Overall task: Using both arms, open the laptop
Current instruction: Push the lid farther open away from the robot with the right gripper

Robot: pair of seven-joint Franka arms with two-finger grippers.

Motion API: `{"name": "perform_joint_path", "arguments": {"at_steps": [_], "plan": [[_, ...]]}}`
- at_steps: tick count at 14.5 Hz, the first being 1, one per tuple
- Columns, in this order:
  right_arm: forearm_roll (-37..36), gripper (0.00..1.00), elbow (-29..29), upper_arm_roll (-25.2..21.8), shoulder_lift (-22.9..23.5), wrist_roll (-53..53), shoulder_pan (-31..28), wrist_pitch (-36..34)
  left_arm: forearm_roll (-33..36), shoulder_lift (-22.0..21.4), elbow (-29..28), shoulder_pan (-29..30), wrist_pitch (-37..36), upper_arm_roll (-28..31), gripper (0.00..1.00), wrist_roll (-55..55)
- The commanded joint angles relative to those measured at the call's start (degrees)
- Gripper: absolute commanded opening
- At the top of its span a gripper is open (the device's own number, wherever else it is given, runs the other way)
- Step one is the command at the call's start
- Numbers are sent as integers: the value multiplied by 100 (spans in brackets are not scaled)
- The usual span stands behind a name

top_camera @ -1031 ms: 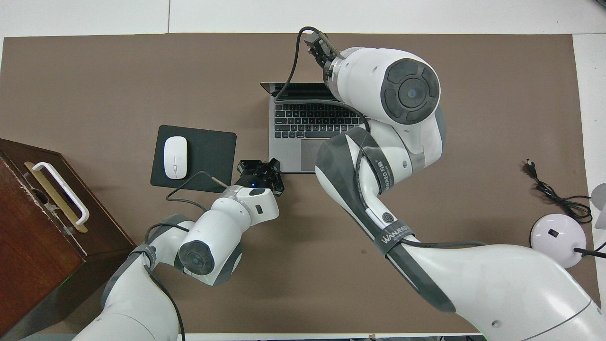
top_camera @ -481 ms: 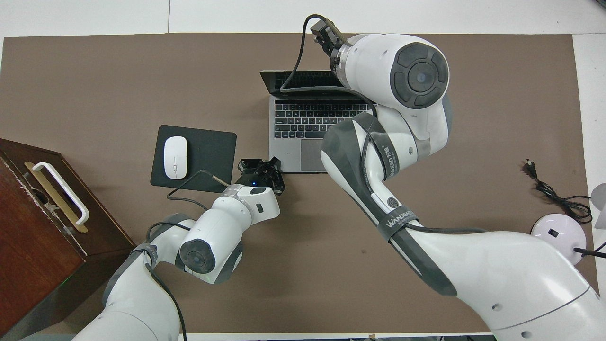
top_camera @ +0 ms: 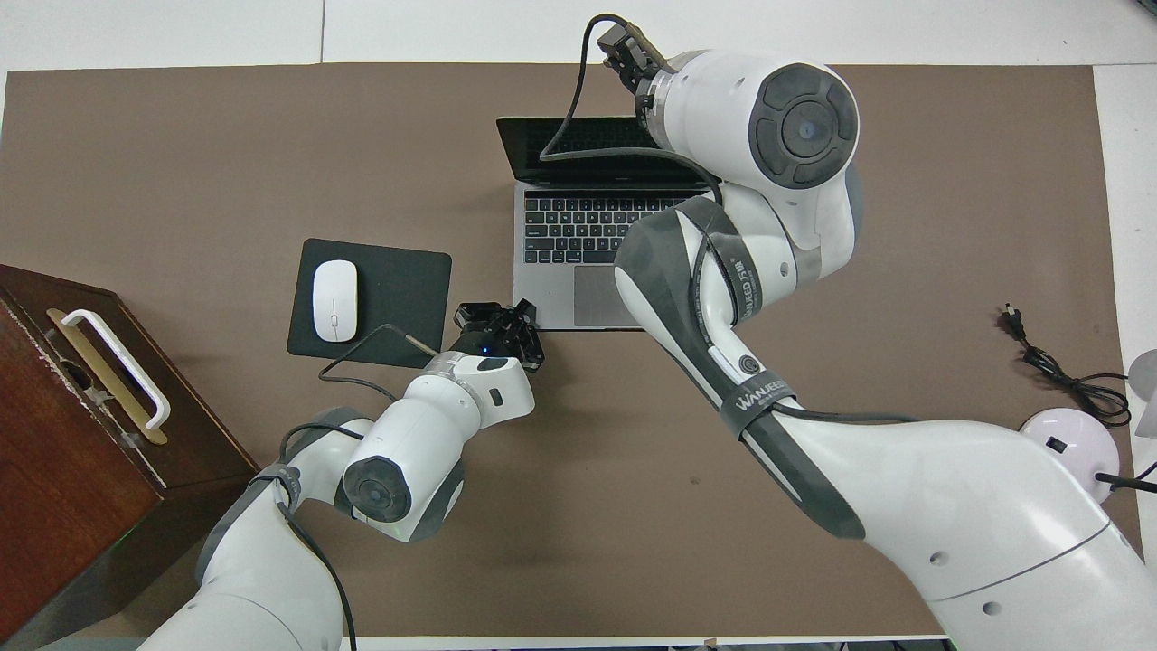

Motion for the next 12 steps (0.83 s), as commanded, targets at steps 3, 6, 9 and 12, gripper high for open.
{"name": "perform_joint_path", "arguments": {"at_steps": [3,6,9,12], "plan": [[166,97,379,91,251,-370,-162,-93,-4,343,194,-29,55,44,0,90],[166,97,388,100,252,-379,-170,-93,-4,343,194,-20,55,44,0,90],[166,97,423,100,260,-396,-188,-102,-4,343,194,-20,55,44,0,90],[166,97,440,100,208,-405,-188,-390,-4,343,194,-20,55,44,0,90]]}}
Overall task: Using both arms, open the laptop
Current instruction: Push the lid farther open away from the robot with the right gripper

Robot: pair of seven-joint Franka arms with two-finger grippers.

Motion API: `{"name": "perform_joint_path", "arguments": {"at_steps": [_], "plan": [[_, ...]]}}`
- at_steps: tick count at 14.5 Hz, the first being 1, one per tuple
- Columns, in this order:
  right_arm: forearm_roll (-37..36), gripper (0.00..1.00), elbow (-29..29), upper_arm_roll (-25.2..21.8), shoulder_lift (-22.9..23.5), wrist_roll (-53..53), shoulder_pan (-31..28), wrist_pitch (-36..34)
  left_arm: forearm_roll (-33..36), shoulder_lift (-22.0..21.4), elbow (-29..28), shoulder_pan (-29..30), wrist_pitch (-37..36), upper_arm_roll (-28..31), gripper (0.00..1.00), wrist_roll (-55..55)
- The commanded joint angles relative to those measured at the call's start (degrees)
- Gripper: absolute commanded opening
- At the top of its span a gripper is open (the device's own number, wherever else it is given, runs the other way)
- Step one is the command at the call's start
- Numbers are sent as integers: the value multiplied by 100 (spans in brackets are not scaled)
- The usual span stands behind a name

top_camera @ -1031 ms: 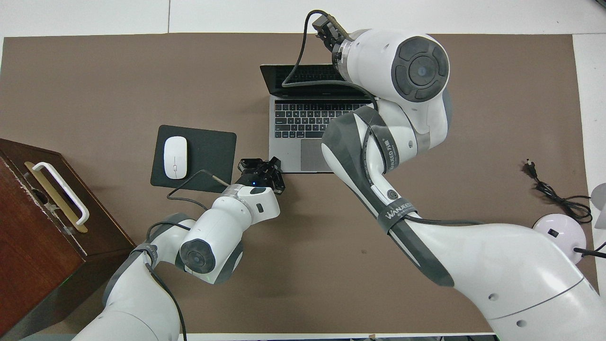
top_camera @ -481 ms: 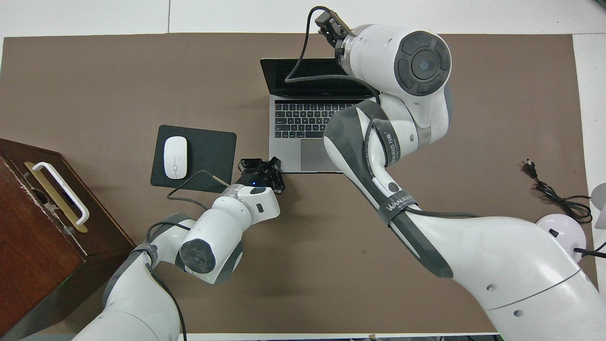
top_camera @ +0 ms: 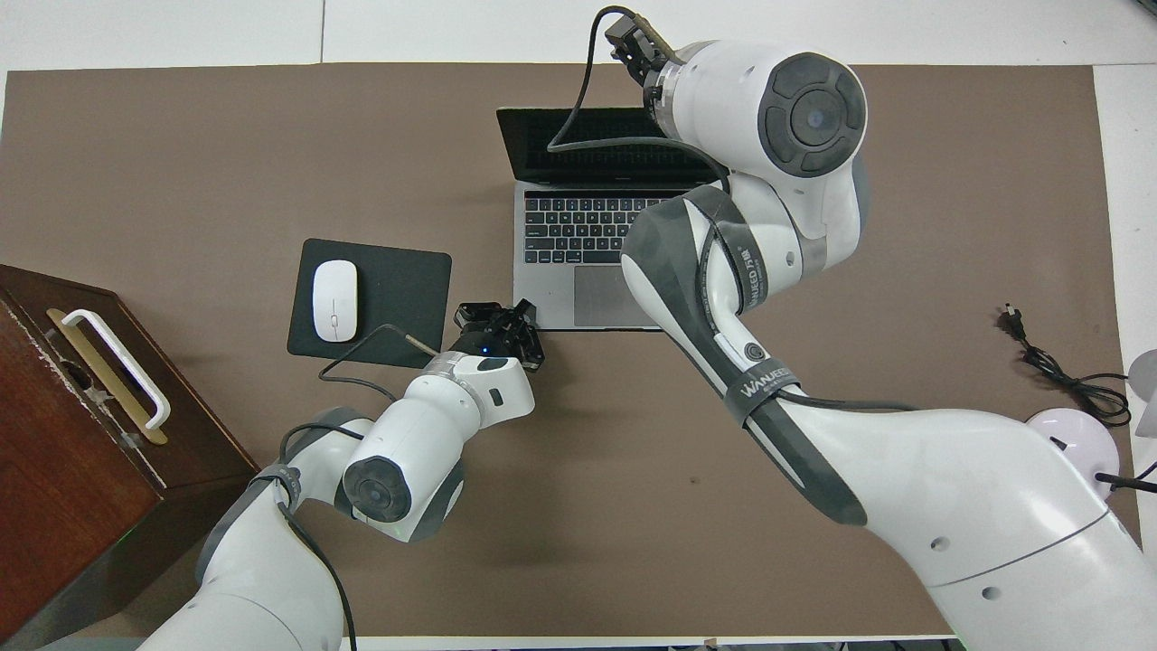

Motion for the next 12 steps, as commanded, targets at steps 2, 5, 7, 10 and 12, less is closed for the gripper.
{"name": "perform_joint_path", "arguments": {"at_steps": [2,5,7,10,12], "plan": [[192,97,264,100,-33,-348,-116,-587,-4,342,194,-20,52,44,0,89],[419,97,264,100,-305,-611,-125,-1219,-4,342,194,-20,52,44,0,89],[605,97,264,39,-498,-823,-134,-1570,-4,342,202,-12,52,35,0,81],[623,98,273,30,-850,-1208,-248,-2326,-48,334,273,-3,35,35,0,-7],[701,98,273,30,-1061,-1813,-484,-2827,-66,325,334,-3,35,35,0,-226]]}}
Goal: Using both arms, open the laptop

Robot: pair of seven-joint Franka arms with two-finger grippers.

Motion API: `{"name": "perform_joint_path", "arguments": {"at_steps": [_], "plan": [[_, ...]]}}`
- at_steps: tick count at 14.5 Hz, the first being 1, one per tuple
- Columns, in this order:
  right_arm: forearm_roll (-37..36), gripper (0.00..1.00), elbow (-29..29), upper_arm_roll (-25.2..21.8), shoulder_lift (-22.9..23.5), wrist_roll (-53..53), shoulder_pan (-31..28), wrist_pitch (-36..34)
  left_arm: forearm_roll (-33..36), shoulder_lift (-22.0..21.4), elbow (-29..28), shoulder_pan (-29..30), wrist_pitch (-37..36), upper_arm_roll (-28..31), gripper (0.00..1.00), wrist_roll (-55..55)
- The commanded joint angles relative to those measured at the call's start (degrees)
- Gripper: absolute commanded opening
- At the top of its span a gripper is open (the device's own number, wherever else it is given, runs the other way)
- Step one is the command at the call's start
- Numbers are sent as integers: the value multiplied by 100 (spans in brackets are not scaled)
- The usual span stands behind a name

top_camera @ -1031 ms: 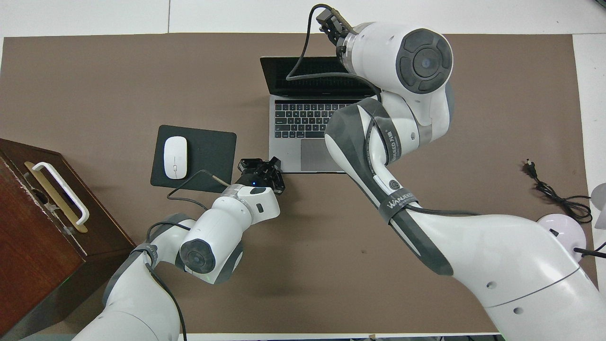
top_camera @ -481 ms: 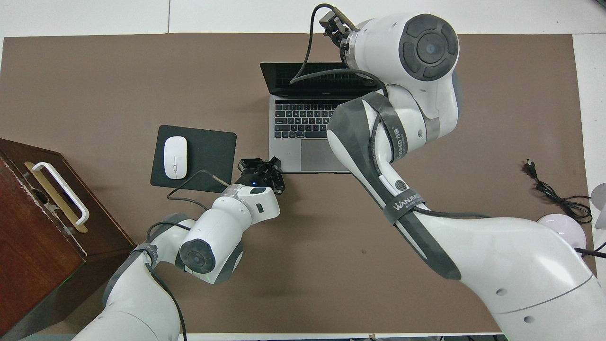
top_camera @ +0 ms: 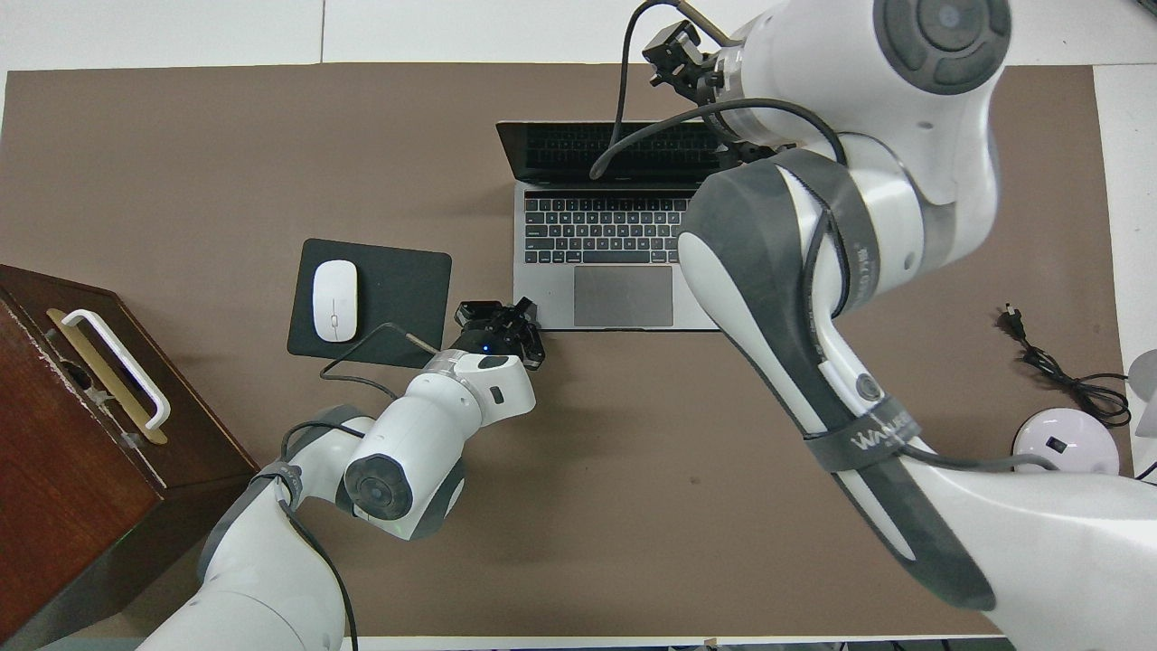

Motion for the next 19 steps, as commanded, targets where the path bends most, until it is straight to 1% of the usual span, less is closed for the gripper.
{"name": "perform_joint_path", "arguments": {"at_steps": [1,3,4,6,7,9,10,13,16,17,19], "plan": [[462,98,-36,47,-296,-974,-382,-632,-61,261,319,-4,17,31,0,-218],[631,98,-36,-111,-384,-1608,-558,-949,-61,226,329,74,8,31,0,-245],[622,99,-36,-103,-472,-1924,-707,-1064,-61,208,346,144,-88,23,0,-245],[535,99,-36,-138,-578,-2749,-857,-1301,-61,156,539,180,-552,23,0,-254],[526,99,-36,-251,-622,-3232,-884,-1476,-61,103,653,232,-833,31,0,-245],[517,99,-36,-637,-779,-3945,-902,-1793,-61,-55,811,329,-1369,23,0,-236],[508,99,-36,-709,-867,-4305,-928,-1846,-61,-143,890,373,-1650,23,0,-236],[298,99,-36,-920,-1008,-5124,-928,-2022,-70,-380,1268,461,-2616,23,0,-245],[122,99,-62,-982,-1245,-5827,-1033,-2277,-70,-661,1768,681,-3960,23,0,-245],[113,99,-132,-991,-1359,-5986,-1042,-2286,-79,-723,1953,681,-4373,31,0,-262],[52,99,-132,-1034,-1404,-6136,-1051,-2417,-79,-881,2208,690,-5060,84,0,-481]]}}
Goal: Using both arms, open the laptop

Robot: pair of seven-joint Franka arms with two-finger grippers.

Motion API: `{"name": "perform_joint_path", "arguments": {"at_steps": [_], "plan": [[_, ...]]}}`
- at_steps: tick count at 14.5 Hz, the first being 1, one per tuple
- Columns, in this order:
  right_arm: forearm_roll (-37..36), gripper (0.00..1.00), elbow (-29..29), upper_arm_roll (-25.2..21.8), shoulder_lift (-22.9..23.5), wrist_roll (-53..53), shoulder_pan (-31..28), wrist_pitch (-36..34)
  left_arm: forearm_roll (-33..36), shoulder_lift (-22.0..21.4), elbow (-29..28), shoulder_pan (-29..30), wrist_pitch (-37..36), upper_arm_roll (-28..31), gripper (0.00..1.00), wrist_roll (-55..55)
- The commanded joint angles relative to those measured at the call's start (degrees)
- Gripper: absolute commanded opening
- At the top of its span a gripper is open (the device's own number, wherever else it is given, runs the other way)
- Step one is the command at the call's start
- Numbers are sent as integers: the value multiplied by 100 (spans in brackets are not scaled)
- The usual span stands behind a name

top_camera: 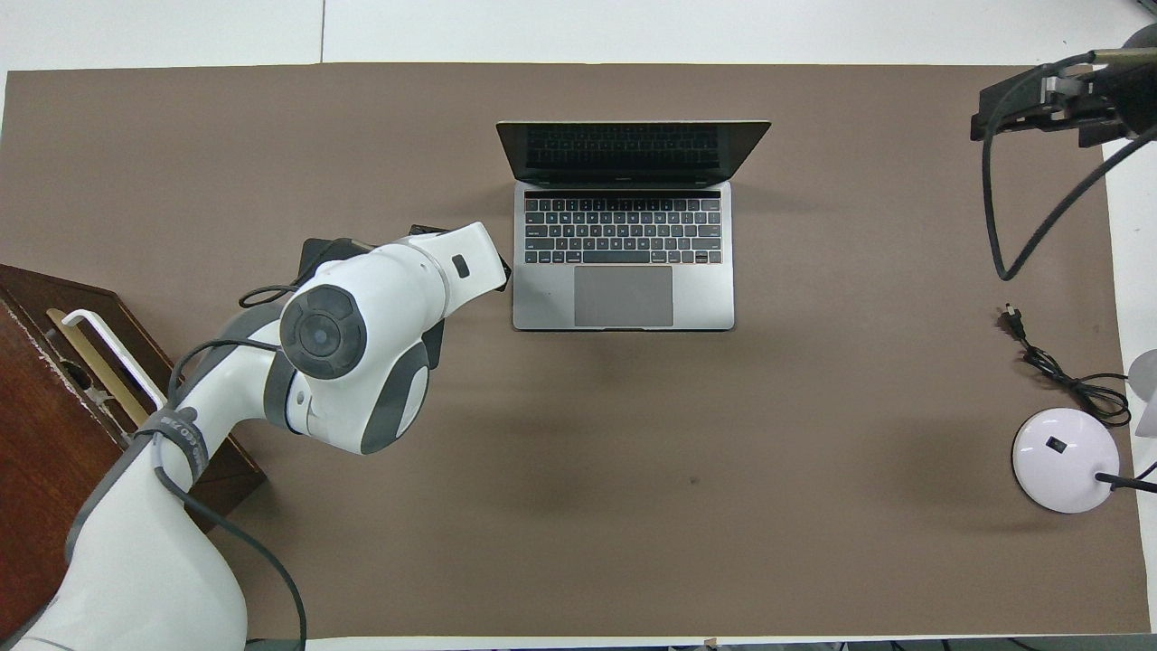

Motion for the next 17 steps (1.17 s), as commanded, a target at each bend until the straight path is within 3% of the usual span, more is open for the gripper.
{"name": "perform_joint_path", "arguments": {"at_steps": [1,5,7,8,9,11,17], "plan": [[-140,99,-177,2,-222,-388,-67,-141,-68,-269,355,69,-1061,30,0,-289],[-167,99,-1650,20,-1013,-565,-190,630,-68,-620,646,376,-2294,39,0,-352],[-167,99,-1864,46,-1049,-836,-409,825,-68,-814,672,535,-2671,39,0,-360],[-167,99,-1908,64,-1049,-959,-506,895,-68,-910,760,588,-2908,39,16,-413],[-167,99,-1996,81,-1058,-1074,-594,957,-59,-981,874,710,-3241,39,39,-483],[-167,99,-2198,90,-1137,-1014,-647,1072,-59,-1156,1076,982,-3761,39,100,-484],[-176,99,-2102,301,-1146,-345,-682,702,107,-1693,1112,1756,-4526,48,100,-475]]}}
